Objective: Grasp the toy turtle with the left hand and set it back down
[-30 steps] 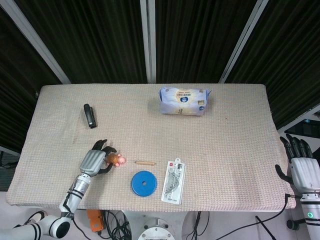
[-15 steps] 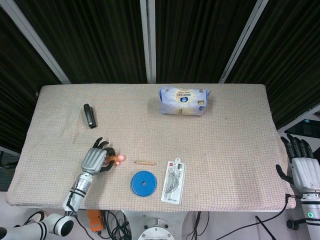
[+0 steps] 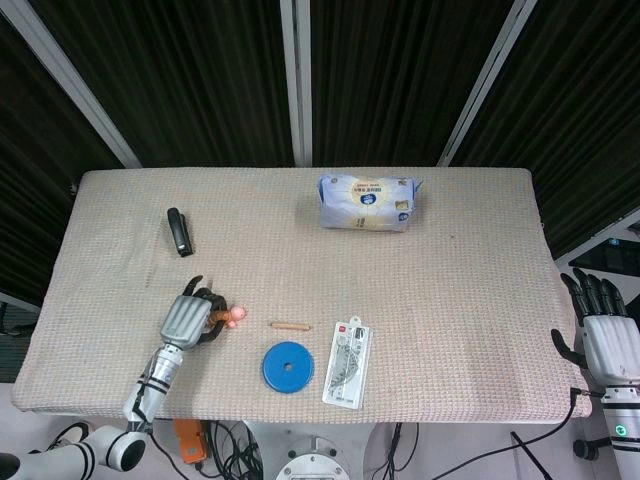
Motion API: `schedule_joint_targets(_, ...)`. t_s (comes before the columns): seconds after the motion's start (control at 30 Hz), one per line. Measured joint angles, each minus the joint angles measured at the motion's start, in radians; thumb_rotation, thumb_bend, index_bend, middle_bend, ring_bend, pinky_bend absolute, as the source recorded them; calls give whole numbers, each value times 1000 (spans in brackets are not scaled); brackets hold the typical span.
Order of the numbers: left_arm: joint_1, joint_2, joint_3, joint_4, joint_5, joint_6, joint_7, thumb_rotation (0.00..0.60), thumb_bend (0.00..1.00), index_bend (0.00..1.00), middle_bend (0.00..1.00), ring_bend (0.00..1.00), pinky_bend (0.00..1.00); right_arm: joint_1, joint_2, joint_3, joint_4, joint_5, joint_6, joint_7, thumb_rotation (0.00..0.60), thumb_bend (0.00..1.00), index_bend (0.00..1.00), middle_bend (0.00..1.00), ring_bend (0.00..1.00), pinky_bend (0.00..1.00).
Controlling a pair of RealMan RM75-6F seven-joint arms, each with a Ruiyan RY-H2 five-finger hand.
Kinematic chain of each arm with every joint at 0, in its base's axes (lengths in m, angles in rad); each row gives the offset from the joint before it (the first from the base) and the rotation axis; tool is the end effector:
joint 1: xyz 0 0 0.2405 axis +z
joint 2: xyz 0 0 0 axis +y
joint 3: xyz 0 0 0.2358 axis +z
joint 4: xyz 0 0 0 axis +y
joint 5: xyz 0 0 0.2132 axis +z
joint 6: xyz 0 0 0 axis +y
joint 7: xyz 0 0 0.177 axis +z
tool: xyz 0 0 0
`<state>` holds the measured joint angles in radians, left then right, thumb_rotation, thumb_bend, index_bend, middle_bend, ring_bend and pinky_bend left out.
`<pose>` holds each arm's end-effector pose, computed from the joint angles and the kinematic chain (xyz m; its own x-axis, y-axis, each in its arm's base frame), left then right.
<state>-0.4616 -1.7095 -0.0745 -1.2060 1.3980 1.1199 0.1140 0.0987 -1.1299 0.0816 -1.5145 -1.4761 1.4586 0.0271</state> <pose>-0.2144 0.3032 -0.0566 0.3793 0.2398 0.8936 0.9086 -0.2789 -0.3109 -0.3119 -0.2252 0.1579 0.4437 0.0163 0.8960 -0.8962 0.0113 0.4436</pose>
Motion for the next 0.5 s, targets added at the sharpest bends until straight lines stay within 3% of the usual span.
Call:
schedule_joint_targets(0.17, 0, 50, 5, -62, 3, -6, -26, 600, 214, 256, 239, 67, 44, 3, -3, -3, 3, -1, -8, 1, 600, 252, 0, 0, 0, 0)
schedule_joint_targets(0.5, 1, 97, 2, -131, -4, 0, -15, 600, 206, 328, 306, 67, 50, 4, -6, -5, 1, -3, -10, -6, 600, 249, 0, 0, 0, 0)
